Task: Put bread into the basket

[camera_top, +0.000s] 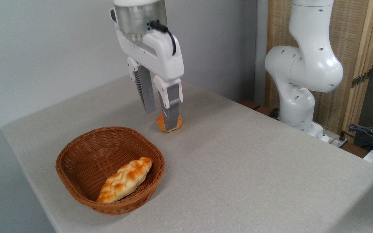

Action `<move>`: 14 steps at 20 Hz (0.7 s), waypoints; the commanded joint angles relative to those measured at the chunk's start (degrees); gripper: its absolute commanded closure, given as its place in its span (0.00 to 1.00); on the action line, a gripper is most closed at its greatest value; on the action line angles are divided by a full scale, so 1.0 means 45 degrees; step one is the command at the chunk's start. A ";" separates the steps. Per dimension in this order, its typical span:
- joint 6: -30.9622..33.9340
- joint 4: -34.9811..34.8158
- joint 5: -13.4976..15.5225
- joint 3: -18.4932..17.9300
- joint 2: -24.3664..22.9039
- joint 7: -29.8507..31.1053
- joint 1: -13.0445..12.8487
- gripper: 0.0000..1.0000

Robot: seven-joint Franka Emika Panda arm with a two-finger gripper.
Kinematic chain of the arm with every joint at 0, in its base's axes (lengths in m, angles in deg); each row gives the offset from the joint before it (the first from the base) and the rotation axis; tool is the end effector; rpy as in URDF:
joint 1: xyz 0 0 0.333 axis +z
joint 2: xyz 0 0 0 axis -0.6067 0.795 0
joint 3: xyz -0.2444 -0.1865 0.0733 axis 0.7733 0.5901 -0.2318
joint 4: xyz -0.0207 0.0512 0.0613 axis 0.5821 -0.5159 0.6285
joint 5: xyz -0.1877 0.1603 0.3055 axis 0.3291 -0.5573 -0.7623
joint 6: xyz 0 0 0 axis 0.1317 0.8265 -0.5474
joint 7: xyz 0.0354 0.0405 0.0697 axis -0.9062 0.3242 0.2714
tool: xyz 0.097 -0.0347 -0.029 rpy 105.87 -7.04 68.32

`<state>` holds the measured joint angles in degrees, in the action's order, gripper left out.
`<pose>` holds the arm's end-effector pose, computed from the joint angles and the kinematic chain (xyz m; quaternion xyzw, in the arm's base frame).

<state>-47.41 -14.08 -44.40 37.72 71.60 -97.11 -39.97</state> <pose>0.5324 -0.0030 0.6103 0.9095 -0.4153 0.0140 0.0118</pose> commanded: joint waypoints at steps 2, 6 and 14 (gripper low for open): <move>0.0485 0.0965 -0.0334 0.0034 0.0426 0.1533 -0.0100 0.00; 0.0465 0.0965 -0.0314 0.0092 0.0426 0.1572 -0.0081 0.00; 0.0524 0.0926 -0.0354 0.0815 0.0563 0.1611 -0.0061 0.00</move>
<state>-46.75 -11.38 -44.91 41.40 73.50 -90.59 -40.16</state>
